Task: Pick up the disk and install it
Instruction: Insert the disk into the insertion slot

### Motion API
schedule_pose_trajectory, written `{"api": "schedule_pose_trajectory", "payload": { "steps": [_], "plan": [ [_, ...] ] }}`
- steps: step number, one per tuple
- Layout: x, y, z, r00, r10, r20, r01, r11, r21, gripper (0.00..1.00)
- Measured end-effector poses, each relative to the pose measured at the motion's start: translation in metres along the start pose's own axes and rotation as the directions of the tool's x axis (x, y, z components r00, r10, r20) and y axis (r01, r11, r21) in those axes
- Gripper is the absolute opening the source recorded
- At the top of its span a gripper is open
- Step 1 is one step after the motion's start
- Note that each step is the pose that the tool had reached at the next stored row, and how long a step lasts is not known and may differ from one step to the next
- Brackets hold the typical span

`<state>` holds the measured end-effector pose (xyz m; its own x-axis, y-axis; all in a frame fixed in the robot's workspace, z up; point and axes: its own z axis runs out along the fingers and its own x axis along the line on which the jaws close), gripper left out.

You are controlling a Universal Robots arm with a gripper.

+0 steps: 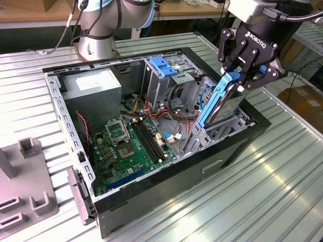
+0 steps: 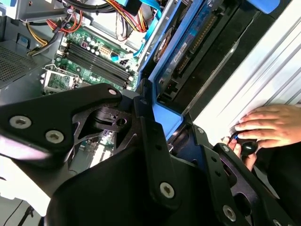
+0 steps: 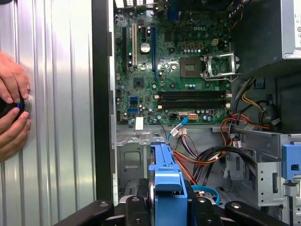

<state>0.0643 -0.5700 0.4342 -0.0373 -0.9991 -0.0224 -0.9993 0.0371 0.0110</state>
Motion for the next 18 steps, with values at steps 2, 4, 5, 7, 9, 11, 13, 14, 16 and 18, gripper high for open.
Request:
{"api": "schedule_pose_trajectory", "payload": {
  "steps": [2, 4, 5, 7, 9, 11, 13, 14, 16, 18],
  "plan": [
    [0.0001, 0.0, 0.0029, 1.0, 0.0, 0.0001, 0.0, 1.0, 0.0, 0.37],
    [0.0001, -0.0001, 0.0057, 1.0, 0.0, 0.0001, 0.0, 1.0, 0.0, 0.37],
    [0.0002, -0.0001, 0.0076, 1.0, 0.0, 0.0001, 0.0, 1.0, 0.0, 0.37],
    [0.0002, -0.0001, 0.0095, 1.0, 0.0, 0.0001, 0.0, 1.0, 0.0, 0.37],
    [0.0003, -0.0002, 0.0141, 1.0, 0.0, 0.0001, 0.0, 1.0, 0.0, 0.37],
    [0.0004, -0.0002, 0.0174, 1.0, 0.0, 0.0001, 0.0, 1.0, 0.0, 0.37],
    [0.0004, -0.0002, 0.0196, 1.0, 0.0, 0.0001, 0.0, 1.0, 0.0, 0.37],
    [0.0005, -0.0002, 0.021, 1.0, 0.0, 0.0, 0.0, 1.0, 0.0, 0.37],
    [0.0005, -0.0002, 0.0229, 1.0, 0.0, 0.0001, 0.0, 1.0, 0.0, 0.37],
    [0.0006, -0.0003, 0.0258, 1.0, 0.0, 0.0001, 0.0, 1.0, 0.0, 0.37]
  ]
}}
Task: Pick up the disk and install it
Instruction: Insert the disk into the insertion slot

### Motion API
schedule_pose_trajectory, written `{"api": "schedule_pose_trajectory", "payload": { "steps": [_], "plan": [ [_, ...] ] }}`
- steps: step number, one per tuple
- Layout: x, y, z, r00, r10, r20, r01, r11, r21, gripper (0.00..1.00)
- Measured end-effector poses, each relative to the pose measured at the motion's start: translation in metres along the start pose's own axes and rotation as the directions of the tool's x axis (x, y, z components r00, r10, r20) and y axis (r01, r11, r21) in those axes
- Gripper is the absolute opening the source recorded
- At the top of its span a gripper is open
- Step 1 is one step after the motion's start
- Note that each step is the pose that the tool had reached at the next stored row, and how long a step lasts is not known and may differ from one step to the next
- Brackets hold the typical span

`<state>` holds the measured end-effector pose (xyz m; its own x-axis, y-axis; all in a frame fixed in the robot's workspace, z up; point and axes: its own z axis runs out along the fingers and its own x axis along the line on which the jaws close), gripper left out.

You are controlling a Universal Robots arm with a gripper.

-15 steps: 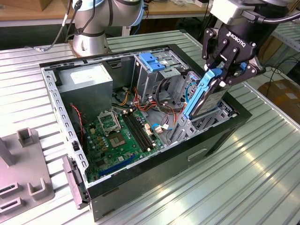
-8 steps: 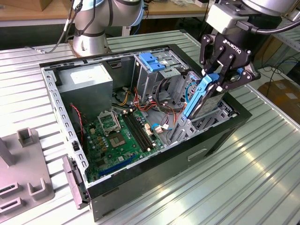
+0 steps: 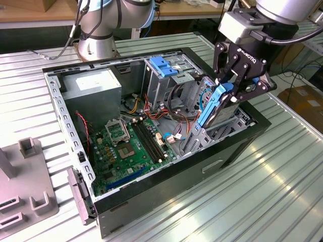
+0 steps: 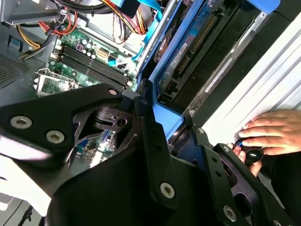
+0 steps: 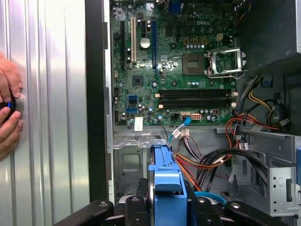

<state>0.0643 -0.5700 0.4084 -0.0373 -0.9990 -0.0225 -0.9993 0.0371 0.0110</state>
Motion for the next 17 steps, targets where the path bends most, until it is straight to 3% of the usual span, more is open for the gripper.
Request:
{"api": "schedule_pose_trajectory", "payload": {
  "steps": [17],
  "plan": [
    [0.0007, -0.0003, 0.0262, 1.0, 0.0, 0.0001, 0.0, 1.0, 0.0, 0.37]
  ]
}}
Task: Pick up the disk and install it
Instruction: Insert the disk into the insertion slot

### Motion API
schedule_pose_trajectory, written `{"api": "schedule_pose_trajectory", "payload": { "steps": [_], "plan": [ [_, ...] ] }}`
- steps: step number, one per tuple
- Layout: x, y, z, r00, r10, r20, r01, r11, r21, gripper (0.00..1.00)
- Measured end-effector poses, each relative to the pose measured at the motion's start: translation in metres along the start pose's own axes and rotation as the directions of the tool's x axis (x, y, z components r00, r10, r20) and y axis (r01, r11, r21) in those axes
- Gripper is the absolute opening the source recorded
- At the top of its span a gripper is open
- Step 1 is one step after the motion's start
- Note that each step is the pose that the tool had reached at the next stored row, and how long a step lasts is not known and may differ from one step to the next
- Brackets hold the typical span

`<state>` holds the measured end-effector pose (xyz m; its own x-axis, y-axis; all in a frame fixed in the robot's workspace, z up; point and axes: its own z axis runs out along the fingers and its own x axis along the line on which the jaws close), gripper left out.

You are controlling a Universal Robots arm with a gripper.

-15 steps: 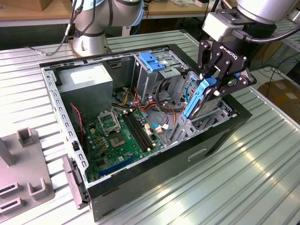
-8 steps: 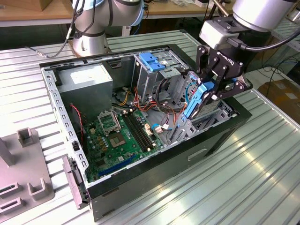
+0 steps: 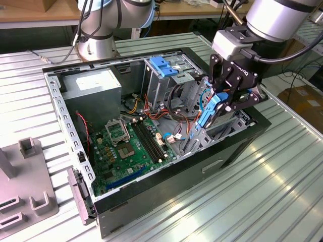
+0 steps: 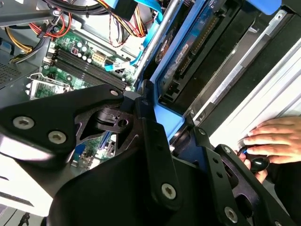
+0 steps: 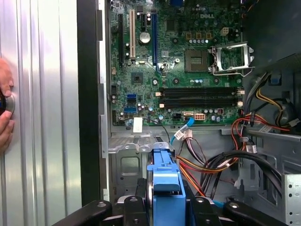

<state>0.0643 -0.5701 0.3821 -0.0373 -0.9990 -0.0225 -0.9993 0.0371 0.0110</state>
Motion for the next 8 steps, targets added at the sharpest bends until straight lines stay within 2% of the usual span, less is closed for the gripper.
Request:
{"api": "schedule_pose_trajectory", "payload": {
  "steps": [8],
  "plan": [
    [0.0003, -0.0001, 0.0123, 1.0, 0.0, -0.0001, 0.0, 1.0, -0.0001, 0.37]
  ]
}}
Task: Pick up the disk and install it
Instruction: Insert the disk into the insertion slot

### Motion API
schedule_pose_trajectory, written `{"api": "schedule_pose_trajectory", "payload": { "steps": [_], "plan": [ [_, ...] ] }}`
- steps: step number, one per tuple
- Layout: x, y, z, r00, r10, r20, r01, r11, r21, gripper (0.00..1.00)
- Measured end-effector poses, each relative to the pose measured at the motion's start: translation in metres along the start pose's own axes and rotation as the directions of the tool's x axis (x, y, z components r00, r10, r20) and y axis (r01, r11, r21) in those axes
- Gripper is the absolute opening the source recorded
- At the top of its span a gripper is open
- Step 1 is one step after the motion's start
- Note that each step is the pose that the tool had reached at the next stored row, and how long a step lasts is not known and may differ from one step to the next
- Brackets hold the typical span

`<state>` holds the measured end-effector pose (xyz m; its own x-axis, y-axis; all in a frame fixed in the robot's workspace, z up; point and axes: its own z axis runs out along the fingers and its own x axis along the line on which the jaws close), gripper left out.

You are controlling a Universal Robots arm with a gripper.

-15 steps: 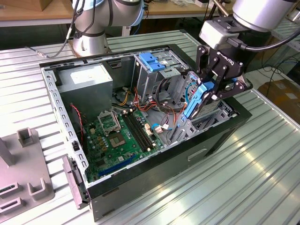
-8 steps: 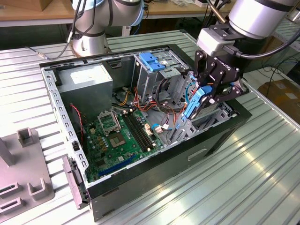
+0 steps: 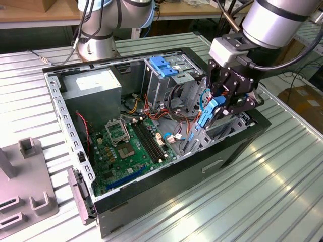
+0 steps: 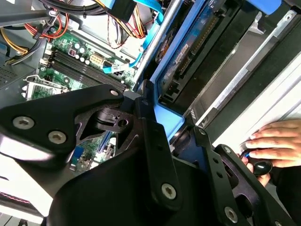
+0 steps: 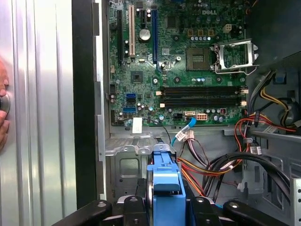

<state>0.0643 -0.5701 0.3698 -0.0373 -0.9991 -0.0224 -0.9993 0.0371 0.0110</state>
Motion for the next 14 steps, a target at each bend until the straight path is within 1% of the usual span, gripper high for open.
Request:
{"api": "schedule_pose_trajectory", "payload": {
  "steps": [5, 10, 14],
  "plan": [
    [0.0001, -0.0001, 0.0061, 1.0, 0.0, -0.0001, 0.0, 1.0, 0.0, 0.37],
    [0.0003, -0.0001, 0.0134, 1.0, 0.0, -0.0001, 0.0, 1.0, 0.0, 0.37],
    [0.0004, -0.0002, 0.0146, 1.0, 0.0, -0.0001, 0.0, 1.0, 0.0, 0.37]
  ]
}}
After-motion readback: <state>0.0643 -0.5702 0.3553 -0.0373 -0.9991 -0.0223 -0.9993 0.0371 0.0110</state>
